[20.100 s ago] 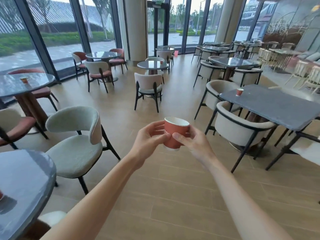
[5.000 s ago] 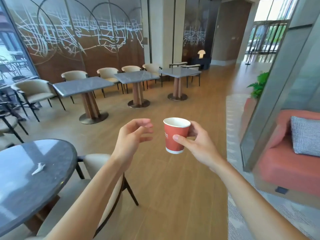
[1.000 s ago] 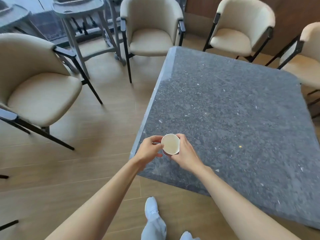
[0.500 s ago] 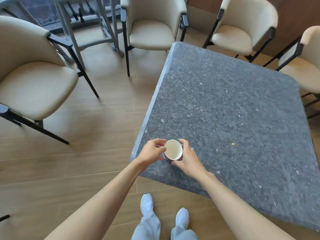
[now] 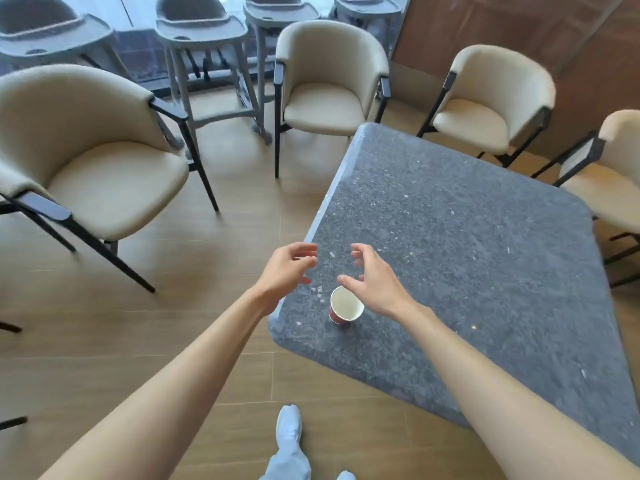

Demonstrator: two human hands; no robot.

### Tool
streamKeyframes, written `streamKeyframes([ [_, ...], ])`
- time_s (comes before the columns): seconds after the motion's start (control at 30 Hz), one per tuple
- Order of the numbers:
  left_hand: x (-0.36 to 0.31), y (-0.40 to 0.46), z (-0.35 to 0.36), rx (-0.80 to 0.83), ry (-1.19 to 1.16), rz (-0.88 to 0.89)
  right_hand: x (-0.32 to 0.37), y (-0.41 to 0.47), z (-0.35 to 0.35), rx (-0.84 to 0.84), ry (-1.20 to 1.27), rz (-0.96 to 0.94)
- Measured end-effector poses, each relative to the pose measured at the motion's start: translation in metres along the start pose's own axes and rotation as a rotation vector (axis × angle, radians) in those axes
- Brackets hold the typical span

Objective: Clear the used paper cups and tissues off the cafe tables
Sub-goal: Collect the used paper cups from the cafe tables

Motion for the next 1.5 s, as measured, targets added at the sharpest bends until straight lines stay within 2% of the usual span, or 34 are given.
streamKeyframes([
  [0.17,-0.029,-0.053,-0.025,-0.105,-0.141,0.088,0.071,-0.009,-0.021,-0.076,0.204,-0.128],
  [0.4,-0.032,-0.171,-0.07,-0.343,-0.248,0.207,0.152,-0.059,-0.012,0.007,0.486,-0.298],
  [0.6,0.011,-0.315,-0.108,-0.629,-0.337,0.307,0.221,-0.143,0.026,0.184,0.618,-0.461],
  [0.83,0.102,-0.491,-0.132,-0.966,-0.458,0.288,0.307,-0.258,0.104,0.482,0.663,-0.612],
  [1.17,0.224,-0.765,-0.125,-1.475,-0.609,0.251,0.434,-0.487,0.221,0.907,0.615,-0.89],
  [1.5,0.377,-1.059,-0.029,-1.898,-0.804,0.316,0.493,-0.815,0.317,1.306,0.588,-1.078],
])
Point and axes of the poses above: each hand's wrist, its own y-axis towards the middle knuckle, its own z-axis out of the palm, x = y × z, the point moved 9 cm from there along y, towards the middle knuckle, and after that the axes turned 8 degrees about -z, right-handed, at the moved point
